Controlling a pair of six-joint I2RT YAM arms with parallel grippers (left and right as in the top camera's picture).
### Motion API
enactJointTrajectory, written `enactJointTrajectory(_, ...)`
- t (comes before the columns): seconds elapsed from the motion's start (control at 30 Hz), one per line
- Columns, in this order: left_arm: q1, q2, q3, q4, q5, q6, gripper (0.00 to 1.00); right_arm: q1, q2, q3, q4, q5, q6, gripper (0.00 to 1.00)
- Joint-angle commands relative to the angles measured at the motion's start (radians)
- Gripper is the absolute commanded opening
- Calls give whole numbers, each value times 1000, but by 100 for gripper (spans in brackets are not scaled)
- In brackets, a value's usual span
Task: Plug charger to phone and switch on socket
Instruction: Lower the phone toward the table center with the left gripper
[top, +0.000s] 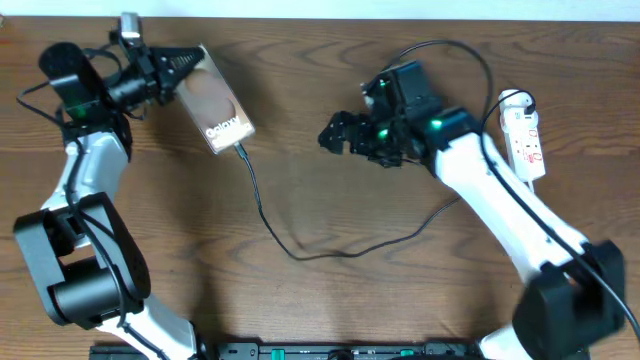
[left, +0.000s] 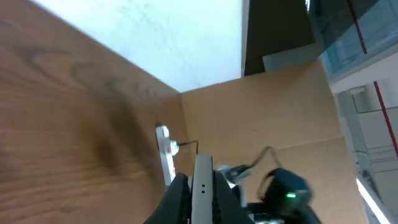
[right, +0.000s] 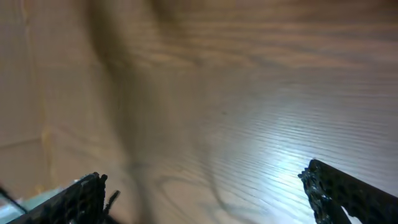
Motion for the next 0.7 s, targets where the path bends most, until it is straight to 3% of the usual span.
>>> enactJointTrajectory(0.0, -50, -26, -56, 2, -19, 44, 7, 5, -74, 8, -54, 170, -23, 99)
enactJointTrajectory(0.23, -126, -26, -162, -69, -102, 144, 7, 5, -115, 8, -155, 256, 4, 99)
enactJointTrajectory(0.47, -198, -26, -188, -398, -231, 410, 7, 5, -114, 8, -182, 261, 3, 99)
enactJointTrajectory(0.67, -257, -26, -188, -576, -341, 551, 7, 5, -114, 8, -195, 261, 3, 99)
